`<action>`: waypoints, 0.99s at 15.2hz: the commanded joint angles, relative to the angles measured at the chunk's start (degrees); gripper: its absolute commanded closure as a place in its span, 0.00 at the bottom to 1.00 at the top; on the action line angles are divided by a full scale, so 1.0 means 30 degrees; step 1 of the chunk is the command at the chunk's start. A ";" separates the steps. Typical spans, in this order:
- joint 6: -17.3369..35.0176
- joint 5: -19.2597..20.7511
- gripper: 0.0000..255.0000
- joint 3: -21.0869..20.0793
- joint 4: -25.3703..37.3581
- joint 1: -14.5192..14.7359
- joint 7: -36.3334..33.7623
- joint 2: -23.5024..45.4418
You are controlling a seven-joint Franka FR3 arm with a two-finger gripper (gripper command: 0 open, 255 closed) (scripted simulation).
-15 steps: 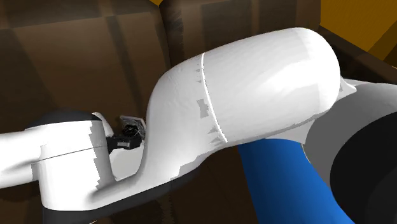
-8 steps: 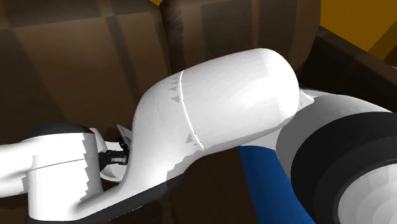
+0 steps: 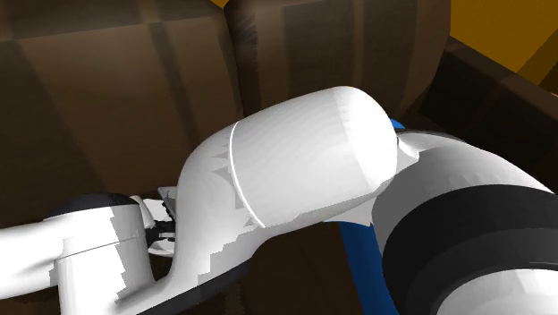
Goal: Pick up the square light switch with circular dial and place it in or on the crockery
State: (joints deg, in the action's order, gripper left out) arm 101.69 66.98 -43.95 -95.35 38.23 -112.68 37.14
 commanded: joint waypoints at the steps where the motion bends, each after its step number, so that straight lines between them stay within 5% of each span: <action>1: 0.0230 0.1759 1.00 0.0619 0.0071 0.0180 0.0172 -0.0351; 4: 0.0588 0.1331 1.00 0.1406 0.0043 0.0741 0.0270 -0.0642; 5: 0.0593 0.1456 0.00 0.1520 0.0363 0.0804 0.0391 -0.0387; 15: -0.0764 0.0355 0.00 0.0699 0.0378 0.1384 0.0554 -0.1481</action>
State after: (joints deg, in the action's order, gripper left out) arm 99.88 68.34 -41.65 -94.33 42.11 -111.04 32.90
